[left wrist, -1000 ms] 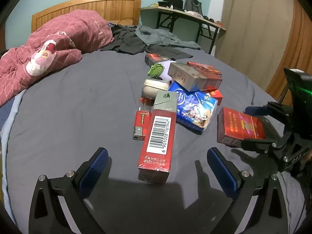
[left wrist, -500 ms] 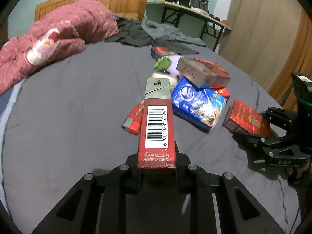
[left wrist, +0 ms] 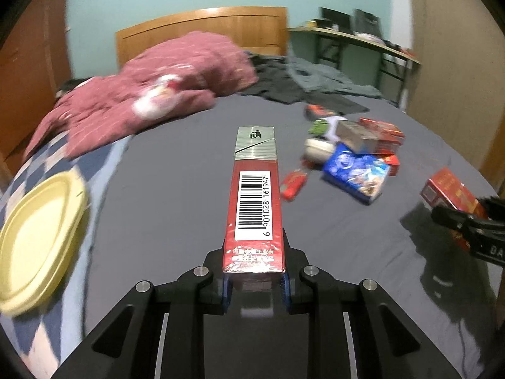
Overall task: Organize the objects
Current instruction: 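Carry both red packs over the yellow tray with both tools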
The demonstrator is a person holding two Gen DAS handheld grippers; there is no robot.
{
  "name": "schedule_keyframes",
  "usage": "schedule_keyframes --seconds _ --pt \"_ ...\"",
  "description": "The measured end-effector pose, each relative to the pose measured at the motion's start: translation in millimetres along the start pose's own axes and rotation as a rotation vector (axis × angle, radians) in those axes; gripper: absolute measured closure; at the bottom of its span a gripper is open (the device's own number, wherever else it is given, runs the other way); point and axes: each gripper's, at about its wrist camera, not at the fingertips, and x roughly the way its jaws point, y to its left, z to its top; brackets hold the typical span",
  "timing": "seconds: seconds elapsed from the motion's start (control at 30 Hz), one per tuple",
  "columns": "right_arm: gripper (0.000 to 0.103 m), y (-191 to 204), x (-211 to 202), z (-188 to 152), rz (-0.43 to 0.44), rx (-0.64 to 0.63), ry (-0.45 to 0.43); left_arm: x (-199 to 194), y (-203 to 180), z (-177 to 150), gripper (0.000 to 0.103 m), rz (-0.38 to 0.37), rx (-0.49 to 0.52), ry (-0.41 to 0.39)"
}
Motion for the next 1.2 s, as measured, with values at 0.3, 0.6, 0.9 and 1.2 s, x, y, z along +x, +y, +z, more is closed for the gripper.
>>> schedule_keyframes --seconds 0.3,0.6,0.9,1.2 --pt "0.044 24.8 -30.6 9.8 -0.008 0.007 -0.017 -33.7 25.5 6.0 0.081 0.037 -0.063 -0.007" --pt "0.045 107.5 -72.2 47.5 0.094 -0.081 -0.093 -101.2 101.1 5.7 0.081 0.176 -0.119 -0.072" --pt "0.044 252.6 -65.2 56.8 0.289 -0.222 -0.086 -149.7 195.8 -23.7 0.081 0.34 -0.209 -0.06" --pt "0.044 364.1 -23.2 74.7 0.385 -0.339 -0.041 -117.3 254.8 -7.5 0.081 0.354 -0.265 -0.02"
